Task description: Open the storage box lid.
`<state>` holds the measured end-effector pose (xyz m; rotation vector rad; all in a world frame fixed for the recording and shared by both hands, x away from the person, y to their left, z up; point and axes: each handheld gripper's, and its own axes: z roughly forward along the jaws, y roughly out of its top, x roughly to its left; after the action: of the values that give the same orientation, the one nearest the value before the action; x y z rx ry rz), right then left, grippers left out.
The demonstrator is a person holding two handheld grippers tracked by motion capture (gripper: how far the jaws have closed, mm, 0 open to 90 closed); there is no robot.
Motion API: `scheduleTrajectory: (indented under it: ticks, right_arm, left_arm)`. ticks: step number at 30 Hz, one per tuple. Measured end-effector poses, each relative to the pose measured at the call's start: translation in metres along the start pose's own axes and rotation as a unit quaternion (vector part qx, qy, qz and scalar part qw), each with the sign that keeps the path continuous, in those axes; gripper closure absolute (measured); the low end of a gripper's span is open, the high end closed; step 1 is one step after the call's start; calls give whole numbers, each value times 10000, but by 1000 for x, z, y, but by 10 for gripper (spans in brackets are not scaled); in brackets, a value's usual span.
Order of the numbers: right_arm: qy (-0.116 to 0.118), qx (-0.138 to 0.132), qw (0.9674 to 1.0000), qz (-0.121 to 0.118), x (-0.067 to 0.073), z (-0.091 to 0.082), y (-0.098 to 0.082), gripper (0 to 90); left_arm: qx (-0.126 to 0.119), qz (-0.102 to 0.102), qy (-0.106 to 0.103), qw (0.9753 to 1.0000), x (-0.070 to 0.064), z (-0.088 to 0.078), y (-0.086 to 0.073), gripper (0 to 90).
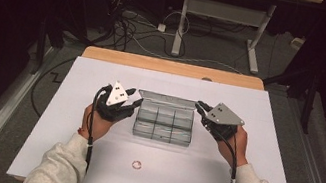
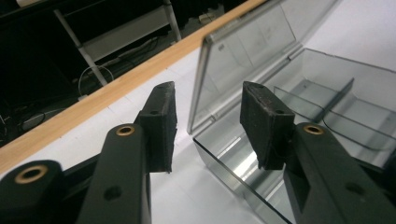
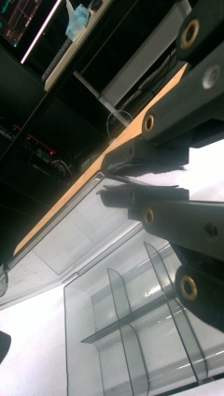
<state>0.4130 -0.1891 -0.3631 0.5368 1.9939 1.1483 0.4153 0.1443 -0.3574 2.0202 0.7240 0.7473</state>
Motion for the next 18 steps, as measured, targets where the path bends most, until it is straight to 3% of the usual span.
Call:
scheduleTrajectory:
  ticks: [6,8,13,16,18]
  right_arm:
    - [-2,-28,9999,110,-5,4,2,825]
    - [33,-40,9998,194,-6,6,2,819]
    - [78,-43,9992,385,-12,12,3,810]
    - [55,-70,9988,482,-15,16,4,800]
    - [61,-146,9979,633,-17,19,2,795]
  left_arm:
    - [-99,-267,-74,9996,10,12,8,535]
    - [-130,-342,-203,9991,14,18,10,539]
    - [-183,-204,-409,9988,13,30,12,585]
    - [-160,-133,-342,9992,12,37,13,585]
    - [-208,-199,-320,9991,14,39,13,600]
